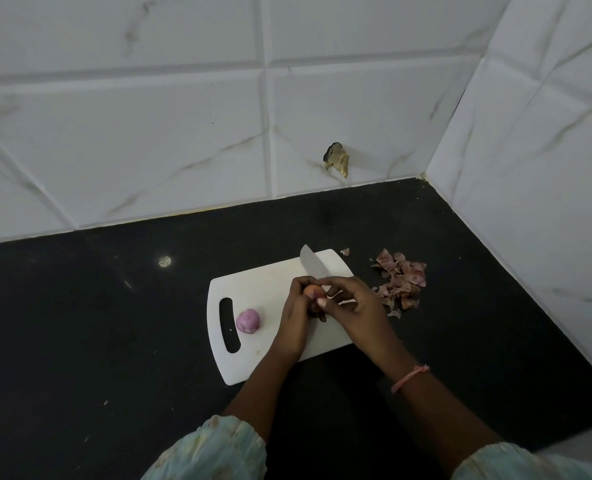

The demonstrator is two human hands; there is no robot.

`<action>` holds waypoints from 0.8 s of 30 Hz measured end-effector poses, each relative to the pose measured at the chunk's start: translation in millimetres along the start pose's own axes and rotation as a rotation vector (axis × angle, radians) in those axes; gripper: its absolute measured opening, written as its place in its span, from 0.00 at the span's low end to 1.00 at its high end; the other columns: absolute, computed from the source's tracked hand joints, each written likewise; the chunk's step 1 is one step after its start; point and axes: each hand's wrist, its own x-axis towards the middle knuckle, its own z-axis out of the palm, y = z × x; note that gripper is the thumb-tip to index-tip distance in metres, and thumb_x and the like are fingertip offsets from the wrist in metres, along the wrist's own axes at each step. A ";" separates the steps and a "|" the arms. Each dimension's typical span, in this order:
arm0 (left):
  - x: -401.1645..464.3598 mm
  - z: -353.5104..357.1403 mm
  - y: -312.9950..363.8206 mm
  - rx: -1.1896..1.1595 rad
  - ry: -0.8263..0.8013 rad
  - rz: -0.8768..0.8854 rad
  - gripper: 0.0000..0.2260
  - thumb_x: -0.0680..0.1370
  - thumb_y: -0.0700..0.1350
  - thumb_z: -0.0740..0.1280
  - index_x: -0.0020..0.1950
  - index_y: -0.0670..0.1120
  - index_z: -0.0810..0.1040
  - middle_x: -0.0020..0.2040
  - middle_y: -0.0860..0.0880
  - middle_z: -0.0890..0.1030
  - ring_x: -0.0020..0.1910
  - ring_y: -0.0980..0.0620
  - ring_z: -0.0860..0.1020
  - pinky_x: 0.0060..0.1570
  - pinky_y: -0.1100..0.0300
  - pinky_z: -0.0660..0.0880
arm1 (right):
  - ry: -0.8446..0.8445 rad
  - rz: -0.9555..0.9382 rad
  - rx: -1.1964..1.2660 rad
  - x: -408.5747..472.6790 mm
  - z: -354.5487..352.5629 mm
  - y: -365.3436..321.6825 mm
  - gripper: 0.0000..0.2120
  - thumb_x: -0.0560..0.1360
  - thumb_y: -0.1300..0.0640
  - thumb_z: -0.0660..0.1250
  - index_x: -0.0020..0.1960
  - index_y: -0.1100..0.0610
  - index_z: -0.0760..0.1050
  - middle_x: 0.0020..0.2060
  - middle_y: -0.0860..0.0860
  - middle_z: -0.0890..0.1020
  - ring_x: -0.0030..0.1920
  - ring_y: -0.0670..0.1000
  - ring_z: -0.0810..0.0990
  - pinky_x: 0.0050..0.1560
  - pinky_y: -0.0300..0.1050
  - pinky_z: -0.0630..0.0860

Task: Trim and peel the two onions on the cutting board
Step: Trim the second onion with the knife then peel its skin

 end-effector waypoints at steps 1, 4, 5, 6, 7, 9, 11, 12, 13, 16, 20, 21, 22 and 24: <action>-0.1 -0.1 -0.2 -0.001 0.004 -0.005 0.12 0.78 0.44 0.54 0.57 0.42 0.73 0.50 0.44 0.79 0.44 0.53 0.77 0.41 0.60 0.75 | -0.038 -0.036 -0.031 0.3 -0.8 -0.7 0.14 0.74 0.60 0.72 0.59 0.50 0.80 0.48 0.46 0.77 0.47 0.41 0.79 0.46 0.31 0.74; -0.6 -0.7 -0.1 0.019 -0.005 -0.005 0.13 0.79 0.44 0.54 0.57 0.42 0.74 0.47 0.45 0.79 0.43 0.52 0.77 0.40 0.58 0.75 | -0.134 -0.115 -0.169 5.0 -4.5 -0.3 0.16 0.77 0.60 0.69 0.62 0.47 0.79 0.50 0.44 0.75 0.50 0.42 0.77 0.49 0.33 0.74; -0.8 -0.9 0.0 0.023 -0.013 -0.005 0.13 0.79 0.45 0.54 0.56 0.42 0.73 0.47 0.45 0.79 0.42 0.52 0.77 0.40 0.58 0.75 | -0.143 -0.134 -0.194 7.0 -5.6 -0.1 0.14 0.77 0.60 0.69 0.60 0.47 0.80 0.50 0.43 0.74 0.50 0.43 0.77 0.49 0.33 0.74; -0.8 -0.8 0.3 0.025 -0.020 -0.008 0.13 0.79 0.46 0.54 0.56 0.42 0.73 0.46 0.44 0.79 0.42 0.51 0.77 0.41 0.57 0.75 | -0.141 -0.150 -0.209 8.2 -6.7 -0.1 0.13 0.76 0.61 0.69 0.58 0.48 0.81 0.49 0.42 0.75 0.49 0.43 0.78 0.49 0.34 0.75; -0.9 -1.0 0.4 0.026 -0.026 -0.010 0.13 0.79 0.47 0.54 0.56 0.41 0.73 0.46 0.42 0.79 0.41 0.50 0.76 0.41 0.57 0.75 | -0.132 -0.162 -0.219 9.1 -7.0 -0.6 0.11 0.76 0.61 0.70 0.56 0.49 0.81 0.49 0.42 0.75 0.49 0.43 0.78 0.48 0.35 0.75; -0.7 -1.2 0.7 0.031 -0.030 -0.010 0.13 0.80 0.47 0.54 0.56 0.41 0.73 0.46 0.40 0.79 0.41 0.50 0.76 0.41 0.56 0.75 | -0.103 -0.185 -0.229 10.3 -7.2 -0.8 0.09 0.74 0.61 0.72 0.53 0.51 0.82 0.48 0.42 0.77 0.48 0.44 0.79 0.48 0.40 0.78; -0.3 -1.5 0.3 0.038 -0.035 -0.009 0.13 0.80 0.47 0.54 0.56 0.42 0.73 0.47 0.38 0.78 0.41 0.49 0.77 0.41 0.56 0.75 | -0.069 -0.211 -0.240 10.0 -6.5 -1.4 0.07 0.73 0.61 0.73 0.50 0.51 0.82 0.47 0.42 0.79 0.46 0.45 0.80 0.46 0.43 0.78; -0.2 -1.4 0.1 0.041 -0.034 -0.013 0.13 0.80 0.47 0.54 0.56 0.42 0.73 0.47 0.38 0.78 0.41 0.49 0.77 0.41 0.56 0.75 | -0.049 -0.225 -0.243 9.7 -6.1 -1.7 0.07 0.73 0.61 0.73 0.49 0.51 0.83 0.45 0.43 0.79 0.46 0.45 0.80 0.45 0.43 0.78; -0.1 -1.2 -0.2 0.042 -0.031 -0.018 0.13 0.80 0.47 0.54 0.56 0.42 0.73 0.46 0.37 0.78 0.41 0.49 0.77 0.41 0.57 0.74 | -0.032 -0.235 -0.242 9.6 -5.7 -2.1 0.06 0.72 0.61 0.73 0.47 0.52 0.83 0.44 0.43 0.79 0.45 0.45 0.80 0.44 0.42 0.78; 0.9 -1.9 -1.6 0.038 -0.026 -0.035 0.11 0.80 0.46 0.54 0.55 0.44 0.73 0.45 0.35 0.78 0.39 0.49 0.76 0.40 0.56 0.73 | 0.006 -0.250 -0.240 9.3 -4.6 -3.1 0.05 0.71 0.62 0.74 0.45 0.54 0.83 0.41 0.43 0.80 0.44 0.44 0.80 0.43 0.40 0.76; 1.0 -0.8 2.1 0.011 -0.017 -0.046 0.14 0.80 0.53 0.56 0.54 0.45 0.74 0.43 0.41 0.79 0.39 0.48 0.76 0.39 0.56 0.73 | 0.015 -0.248 -0.257 10.5 -4.0 0.5 0.05 0.71 0.63 0.74 0.45 0.56 0.83 0.41 0.44 0.80 0.44 0.43 0.79 0.43 0.37 0.76; 0.5 -0.4 2.3 0.011 -0.011 -0.034 0.15 0.80 0.53 0.57 0.55 0.43 0.73 0.42 0.41 0.78 0.39 0.48 0.76 0.39 0.57 0.74 | 0.014 -0.248 -0.251 10.5 -3.9 1.6 0.05 0.71 0.64 0.74 0.46 0.56 0.82 0.42 0.44 0.80 0.45 0.43 0.80 0.43 0.36 0.77; 0.0 -0.4 2.2 0.014 -0.006 -0.020 0.14 0.80 0.51 0.58 0.55 0.41 0.73 0.42 0.40 0.78 0.38 0.47 0.75 0.39 0.58 0.74 | 0.016 -0.242 -0.247 10.4 -4.1 2.7 0.05 0.72 0.64 0.73 0.46 0.56 0.82 0.42 0.44 0.80 0.45 0.43 0.80 0.43 0.36 0.77; 0.2 -0.6 1.2 0.013 0.001 -0.018 0.11 0.79 0.46 0.58 0.55 0.40 0.73 0.40 0.38 0.76 0.38 0.45 0.75 0.39 0.57 0.73 | 0.029 -0.218 -0.237 9.5 -5.5 4.6 0.04 0.73 0.63 0.73 0.46 0.56 0.81 0.43 0.44 0.80 0.46 0.43 0.79 0.45 0.36 0.76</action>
